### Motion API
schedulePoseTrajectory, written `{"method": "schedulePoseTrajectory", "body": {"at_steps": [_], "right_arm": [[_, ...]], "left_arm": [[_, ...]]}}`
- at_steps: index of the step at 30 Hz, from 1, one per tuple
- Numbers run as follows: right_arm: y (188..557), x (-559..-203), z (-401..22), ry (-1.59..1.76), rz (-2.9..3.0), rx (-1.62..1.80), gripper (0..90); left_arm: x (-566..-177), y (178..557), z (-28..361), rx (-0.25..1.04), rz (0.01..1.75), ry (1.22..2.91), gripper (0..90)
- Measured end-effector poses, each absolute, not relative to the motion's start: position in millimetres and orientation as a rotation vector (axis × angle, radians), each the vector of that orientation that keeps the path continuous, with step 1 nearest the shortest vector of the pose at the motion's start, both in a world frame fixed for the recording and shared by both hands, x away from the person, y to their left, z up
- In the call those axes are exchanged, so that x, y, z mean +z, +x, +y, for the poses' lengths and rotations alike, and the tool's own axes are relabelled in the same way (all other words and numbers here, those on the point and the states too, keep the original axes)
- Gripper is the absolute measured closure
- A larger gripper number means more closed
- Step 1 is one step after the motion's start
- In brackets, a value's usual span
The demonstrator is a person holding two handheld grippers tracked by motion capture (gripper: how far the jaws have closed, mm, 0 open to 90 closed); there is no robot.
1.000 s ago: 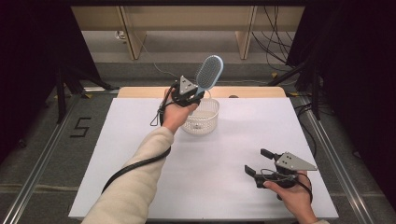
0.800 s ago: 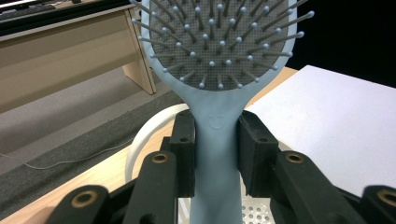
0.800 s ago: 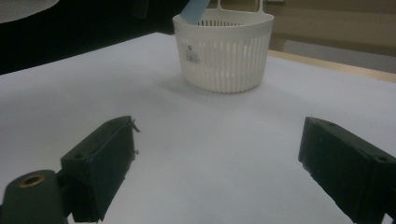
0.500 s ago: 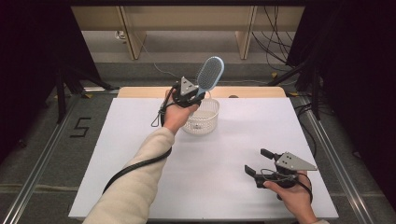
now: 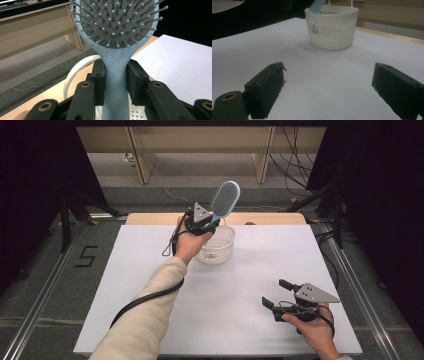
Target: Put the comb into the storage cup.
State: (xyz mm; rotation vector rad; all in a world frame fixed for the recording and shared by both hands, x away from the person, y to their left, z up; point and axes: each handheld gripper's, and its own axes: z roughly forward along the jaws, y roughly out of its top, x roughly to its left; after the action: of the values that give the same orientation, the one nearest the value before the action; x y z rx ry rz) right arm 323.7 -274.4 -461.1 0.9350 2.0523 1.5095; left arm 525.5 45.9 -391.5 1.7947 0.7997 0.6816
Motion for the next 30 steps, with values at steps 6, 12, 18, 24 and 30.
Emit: {"method": "schedulePoseTrajectory", "body": {"at_steps": [6,12,18,24,30], "right_arm": [[323.7,-461.2,-274.4,0.936,2.053,1.509,11.5],[323.8,-461.3,-274.5,0.934,2.054,1.511,11.5],[323.6,-461.2,-274.5,0.935,2.055,1.509,11.5],[323.7,-461.2,-274.5,0.934,2.056,1.509,11.5],[323.7,-461.4,-274.2,0.935,2.057,1.512,11.5]], "left_arm": [[-392.5,525.7,45.4,0.683,0.798,1.797,69.6],[-395.0,525.8,44.6,0.679,0.799,1.798,69.6],[-397.5,526.1,45.0,0.678,0.799,1.804,69.6],[-399.4,525.9,44.5,0.681,0.796,1.809,69.6],[-401.8,526.4,43.9,0.693,0.785,1.817,69.6]]}}
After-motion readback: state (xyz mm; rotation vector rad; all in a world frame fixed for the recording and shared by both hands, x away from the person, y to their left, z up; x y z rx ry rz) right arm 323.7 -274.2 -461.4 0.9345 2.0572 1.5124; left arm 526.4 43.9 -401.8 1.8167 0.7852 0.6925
